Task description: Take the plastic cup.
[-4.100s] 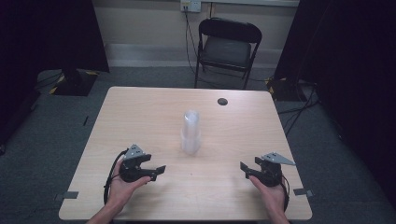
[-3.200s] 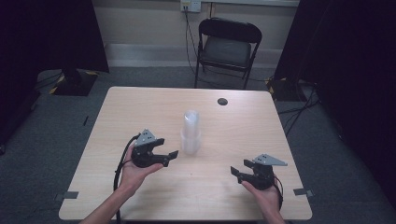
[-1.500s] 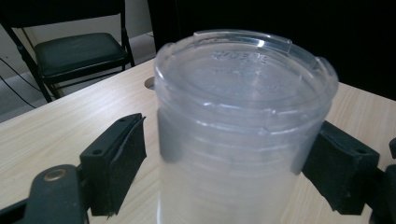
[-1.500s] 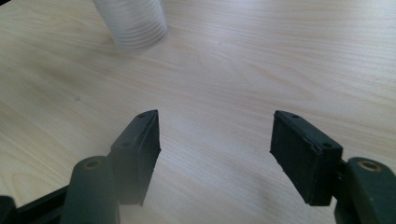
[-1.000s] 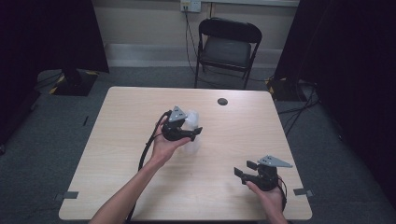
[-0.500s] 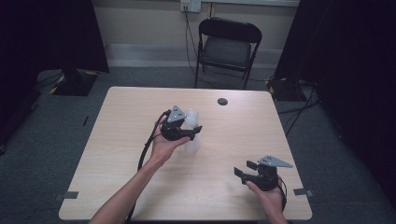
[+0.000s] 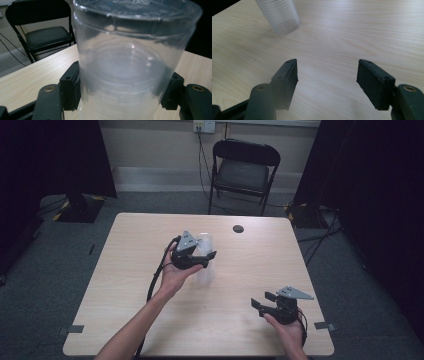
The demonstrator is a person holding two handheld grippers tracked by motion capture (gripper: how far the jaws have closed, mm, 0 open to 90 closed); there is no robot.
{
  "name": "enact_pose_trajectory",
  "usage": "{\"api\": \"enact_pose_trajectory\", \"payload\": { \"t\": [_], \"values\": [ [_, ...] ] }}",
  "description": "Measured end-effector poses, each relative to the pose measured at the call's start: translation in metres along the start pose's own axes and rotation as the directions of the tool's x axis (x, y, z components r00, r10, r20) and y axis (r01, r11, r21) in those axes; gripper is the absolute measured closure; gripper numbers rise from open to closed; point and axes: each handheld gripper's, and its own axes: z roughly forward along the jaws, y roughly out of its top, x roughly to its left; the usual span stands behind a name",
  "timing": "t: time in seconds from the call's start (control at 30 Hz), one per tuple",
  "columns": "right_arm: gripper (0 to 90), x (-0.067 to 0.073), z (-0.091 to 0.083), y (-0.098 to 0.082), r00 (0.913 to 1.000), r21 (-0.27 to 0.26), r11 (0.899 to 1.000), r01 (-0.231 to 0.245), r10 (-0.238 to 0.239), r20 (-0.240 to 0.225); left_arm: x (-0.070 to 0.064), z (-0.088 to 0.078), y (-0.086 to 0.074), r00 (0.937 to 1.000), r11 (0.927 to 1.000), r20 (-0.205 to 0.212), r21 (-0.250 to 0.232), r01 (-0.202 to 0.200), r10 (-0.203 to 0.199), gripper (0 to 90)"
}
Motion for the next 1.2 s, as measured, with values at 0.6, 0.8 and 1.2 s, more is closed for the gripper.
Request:
{"api": "enact_pose_trajectory", "payload": {
  "t": [0.6, 0.8, 1.2],
  "values": [
    [32.8, 0.001, 0.001, 0.001, 1.0000, -0.001, 1.000, 0.001, -0.001, -0.005, 0.002, -0.008, 0.014, 0.9986, 0.9967, -0.005, -0.062, 0.052, -0.052, 34.9],
    [32.8, 0.001, 0.001, 0.001, 1.0000, -0.003, 1.000, 0.001, -0.001, -0.007, -0.001, -0.010, 0.022, 0.9989, 0.9952, 0.002, -0.086, 0.046, -0.046, 35.8],
    [32.6, 0.001, 0.001, 0.001, 1.0000, -0.006, 1.000, -0.002, 0.002, -0.006, -0.007, -0.017, 0.033, 0.9984, 0.9915, 0.012, -0.118, 0.055, -0.054, 36.4]
  ]
}}
